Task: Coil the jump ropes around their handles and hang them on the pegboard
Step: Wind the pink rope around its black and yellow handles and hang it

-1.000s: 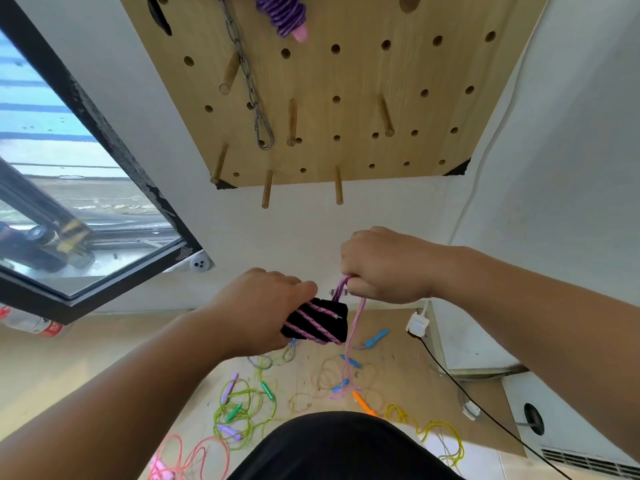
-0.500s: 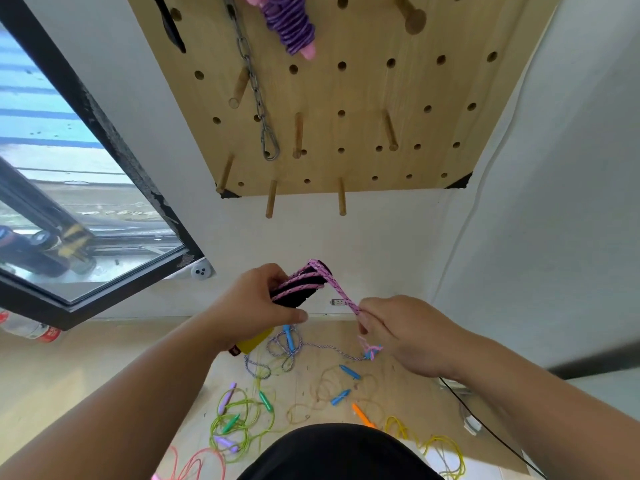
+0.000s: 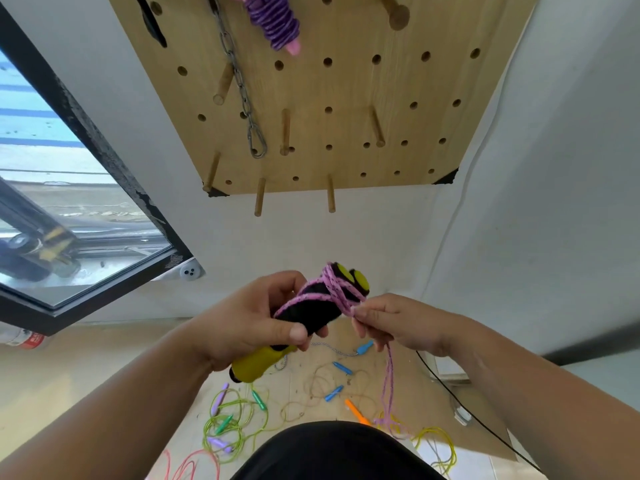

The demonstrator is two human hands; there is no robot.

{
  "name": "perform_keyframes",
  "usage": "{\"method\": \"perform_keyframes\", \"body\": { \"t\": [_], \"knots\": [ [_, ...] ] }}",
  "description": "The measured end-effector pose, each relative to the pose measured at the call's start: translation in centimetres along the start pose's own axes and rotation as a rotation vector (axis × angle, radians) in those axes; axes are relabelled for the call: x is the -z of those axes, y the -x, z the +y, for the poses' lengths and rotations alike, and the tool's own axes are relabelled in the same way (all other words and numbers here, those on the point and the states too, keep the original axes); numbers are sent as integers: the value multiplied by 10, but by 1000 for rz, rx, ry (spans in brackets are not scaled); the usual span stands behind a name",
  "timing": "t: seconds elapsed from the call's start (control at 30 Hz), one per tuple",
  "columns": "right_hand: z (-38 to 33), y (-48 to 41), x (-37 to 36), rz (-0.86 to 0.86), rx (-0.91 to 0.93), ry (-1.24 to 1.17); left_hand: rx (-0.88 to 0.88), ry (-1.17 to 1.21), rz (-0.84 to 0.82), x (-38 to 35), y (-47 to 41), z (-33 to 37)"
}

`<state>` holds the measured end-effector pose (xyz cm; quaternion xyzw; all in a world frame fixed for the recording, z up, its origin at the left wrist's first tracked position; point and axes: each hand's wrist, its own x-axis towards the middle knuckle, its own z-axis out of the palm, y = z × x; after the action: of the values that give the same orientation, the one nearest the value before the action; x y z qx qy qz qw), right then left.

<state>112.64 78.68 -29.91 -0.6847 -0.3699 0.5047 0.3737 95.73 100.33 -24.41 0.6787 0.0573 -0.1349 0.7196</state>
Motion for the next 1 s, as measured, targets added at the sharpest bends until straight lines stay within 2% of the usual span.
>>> {"method": "perform_keyframes", "body": {
  "t": [0.1,0.17,0.23,0.27,0.4,0.5,0.63,0.8,0.93,1.0],
  "knots": [
    [-13,-14,11,-41,-18,188,56,-116,-83,-5,4,0],
    [-29,-22,21,-24,-59,371,118,-491,-86,-8,3,5],
    [-49,-29,31,25,-76,523,179,-891,-19,-11,-2,6],
    [-59,-31,33,56,-68,564,202,-1005,31,-12,-5,6],
    [-92,-33,12,159,15,669,219,-1177,240,-6,-15,1],
    [-90,-28,-13,278,116,700,219,-1067,413,3,-17,-1],
    [-72,-13,-22,479,244,504,222,-892,556,2,-17,-1],
    [-58,2,-22,589,272,168,212,-722,593,-5,-26,-2],
    [-46,12,-21,604,222,70,192,-330,626,-4,-23,6],
    [-39,14,-22,612,211,40,160,-154,565,-6,-19,11]
  ]
}}
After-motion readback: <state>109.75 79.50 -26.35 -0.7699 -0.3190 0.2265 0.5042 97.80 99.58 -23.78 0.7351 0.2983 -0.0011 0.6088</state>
